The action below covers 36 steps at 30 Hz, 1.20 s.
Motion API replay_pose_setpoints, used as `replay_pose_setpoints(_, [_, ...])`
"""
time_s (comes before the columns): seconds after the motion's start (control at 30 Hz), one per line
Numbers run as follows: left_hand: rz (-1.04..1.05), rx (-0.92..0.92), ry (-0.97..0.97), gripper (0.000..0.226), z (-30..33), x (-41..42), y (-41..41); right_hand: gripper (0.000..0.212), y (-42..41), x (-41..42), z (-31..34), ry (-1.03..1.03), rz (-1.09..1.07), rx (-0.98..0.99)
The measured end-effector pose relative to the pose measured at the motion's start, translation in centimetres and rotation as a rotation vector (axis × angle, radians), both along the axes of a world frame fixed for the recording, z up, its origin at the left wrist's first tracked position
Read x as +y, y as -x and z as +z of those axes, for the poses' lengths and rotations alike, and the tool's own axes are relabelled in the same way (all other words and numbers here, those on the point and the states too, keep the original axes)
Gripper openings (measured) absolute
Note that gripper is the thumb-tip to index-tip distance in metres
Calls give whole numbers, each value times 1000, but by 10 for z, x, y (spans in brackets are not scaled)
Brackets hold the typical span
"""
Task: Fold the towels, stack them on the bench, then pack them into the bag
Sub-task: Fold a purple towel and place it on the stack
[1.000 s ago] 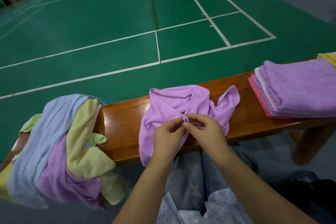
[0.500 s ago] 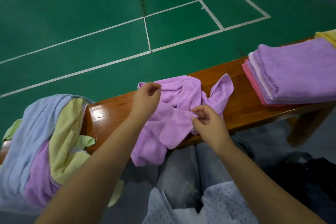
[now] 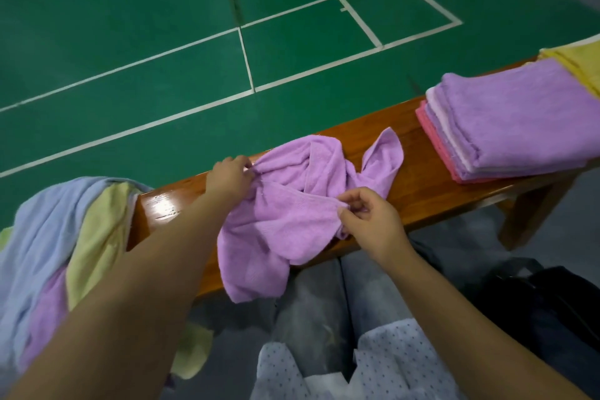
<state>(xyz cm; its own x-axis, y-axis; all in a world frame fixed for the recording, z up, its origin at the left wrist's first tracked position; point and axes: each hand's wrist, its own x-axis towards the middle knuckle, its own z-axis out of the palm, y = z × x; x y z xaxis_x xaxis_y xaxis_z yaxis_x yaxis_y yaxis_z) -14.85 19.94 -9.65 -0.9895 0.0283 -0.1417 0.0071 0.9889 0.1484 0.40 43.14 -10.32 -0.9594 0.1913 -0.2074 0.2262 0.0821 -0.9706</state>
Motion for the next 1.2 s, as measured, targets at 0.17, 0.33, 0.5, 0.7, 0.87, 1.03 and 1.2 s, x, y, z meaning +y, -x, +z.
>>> replay_pose_setpoints(0.17, [20,-15,-121,19,8,-8,-17,14,0,0,4,-23,-5,1])
replay_pose_setpoints(0.33, [248,148,-362,13,32,-29,-31,11,7,11,18,-74,-28,4])
replay_pose_setpoints(0.5, [411,373,-442,12,66,-66,-56,13,28,8,52,-249,-7,162])
replay_pose_setpoints(0.7, [274,330,-244,14,58,-94,-106,11,27,0,51,-469,92,179])
replay_pose_setpoints(0.87, [190,-123,-170,31,37,-86,-132,14,21,4,38,-581,160,91])
replay_pose_setpoints(1.03, [302,-198,-422,31,34,-84,-134,9,20,1,33,-579,205,115])
replay_pose_setpoints(1.2, [367,-173,-460,26,31,-85,-133,7,21,4,29,-596,198,95])
